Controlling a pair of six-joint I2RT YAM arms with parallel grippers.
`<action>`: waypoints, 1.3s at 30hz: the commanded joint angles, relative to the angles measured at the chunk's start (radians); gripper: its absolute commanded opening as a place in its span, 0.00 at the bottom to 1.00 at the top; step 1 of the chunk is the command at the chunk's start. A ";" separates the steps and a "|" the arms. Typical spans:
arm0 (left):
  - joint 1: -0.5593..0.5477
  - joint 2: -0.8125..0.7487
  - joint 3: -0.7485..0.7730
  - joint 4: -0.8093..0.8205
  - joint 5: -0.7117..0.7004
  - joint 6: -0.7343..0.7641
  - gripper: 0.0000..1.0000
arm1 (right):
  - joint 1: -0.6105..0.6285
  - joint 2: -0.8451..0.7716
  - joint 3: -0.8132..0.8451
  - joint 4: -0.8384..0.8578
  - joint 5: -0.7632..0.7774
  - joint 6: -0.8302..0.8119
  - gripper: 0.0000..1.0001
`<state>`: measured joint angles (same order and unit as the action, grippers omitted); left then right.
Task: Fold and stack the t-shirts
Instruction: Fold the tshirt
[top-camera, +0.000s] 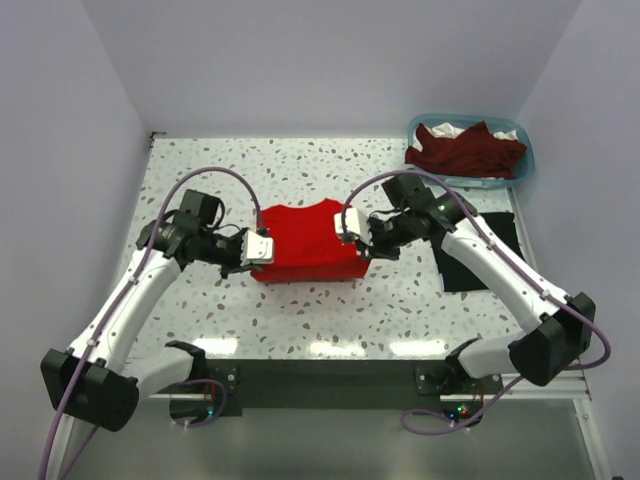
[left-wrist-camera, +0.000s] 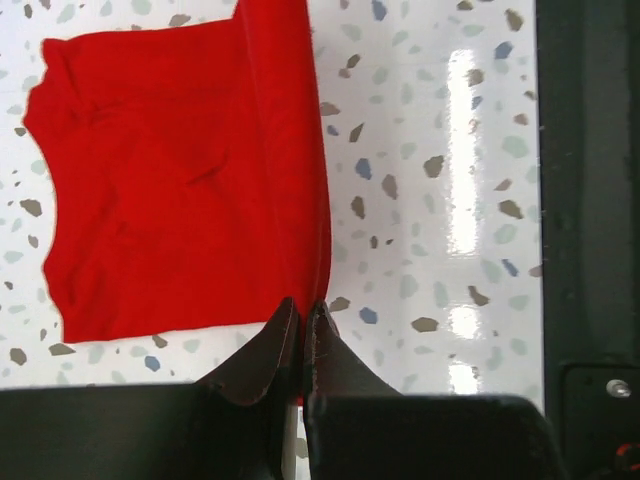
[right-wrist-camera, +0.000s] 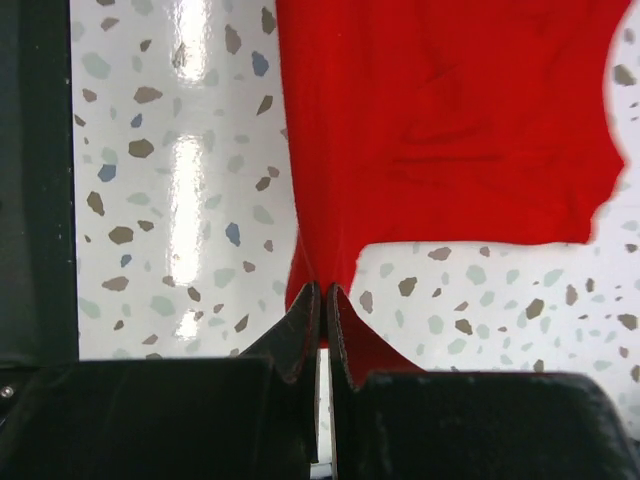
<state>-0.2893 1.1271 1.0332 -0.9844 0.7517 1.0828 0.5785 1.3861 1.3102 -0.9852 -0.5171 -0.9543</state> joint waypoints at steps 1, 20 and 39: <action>0.004 -0.020 0.088 -0.155 0.057 -0.053 0.00 | -0.014 0.019 0.111 -0.092 0.000 0.034 0.00; 0.156 0.740 0.563 0.046 0.035 -0.063 0.00 | -0.178 0.784 0.773 -0.242 -0.040 -0.192 0.00; 0.177 1.004 0.593 0.185 -0.045 -0.106 0.01 | -0.167 0.959 0.839 -0.085 0.008 -0.126 0.00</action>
<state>-0.1242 2.1380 1.6733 -0.8509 0.7216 0.9787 0.3977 2.3821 2.1757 -1.0710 -0.5114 -1.1007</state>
